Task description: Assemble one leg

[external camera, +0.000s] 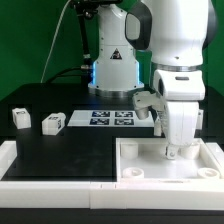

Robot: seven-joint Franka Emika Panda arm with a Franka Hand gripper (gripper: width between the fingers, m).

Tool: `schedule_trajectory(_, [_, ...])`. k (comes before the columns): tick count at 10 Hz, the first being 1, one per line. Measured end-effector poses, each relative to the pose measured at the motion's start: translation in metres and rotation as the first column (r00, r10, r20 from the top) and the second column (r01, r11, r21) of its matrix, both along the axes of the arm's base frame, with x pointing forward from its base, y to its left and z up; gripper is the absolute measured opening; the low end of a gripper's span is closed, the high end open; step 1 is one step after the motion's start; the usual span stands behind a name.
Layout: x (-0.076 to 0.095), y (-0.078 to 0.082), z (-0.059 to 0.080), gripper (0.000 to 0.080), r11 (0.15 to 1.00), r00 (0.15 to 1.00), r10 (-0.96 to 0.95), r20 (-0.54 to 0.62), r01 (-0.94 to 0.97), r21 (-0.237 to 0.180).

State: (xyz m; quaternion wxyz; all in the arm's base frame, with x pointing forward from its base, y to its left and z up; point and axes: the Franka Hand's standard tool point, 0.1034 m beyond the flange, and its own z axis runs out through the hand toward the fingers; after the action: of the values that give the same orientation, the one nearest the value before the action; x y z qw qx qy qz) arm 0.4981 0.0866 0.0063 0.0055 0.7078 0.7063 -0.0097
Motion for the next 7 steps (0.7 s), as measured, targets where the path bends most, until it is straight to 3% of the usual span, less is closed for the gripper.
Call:
schedule_trajectory(1, [0.0, 0.0, 0.0, 0.062, 1.0, 1.0, 0.0, 0.0, 0.0, 0.0])
schedule_trajectory(5, [-0.001, 0.0, 0.001, 0.0648, 1.0, 1.0, -0.019, 0.0, 0.019, -0.001])
schedule_trajectory(7, [-0.016, 0.001, 0.024, 0.0649, 0.994, 0.994, -0.11, 0.017, 0.11, -0.004])
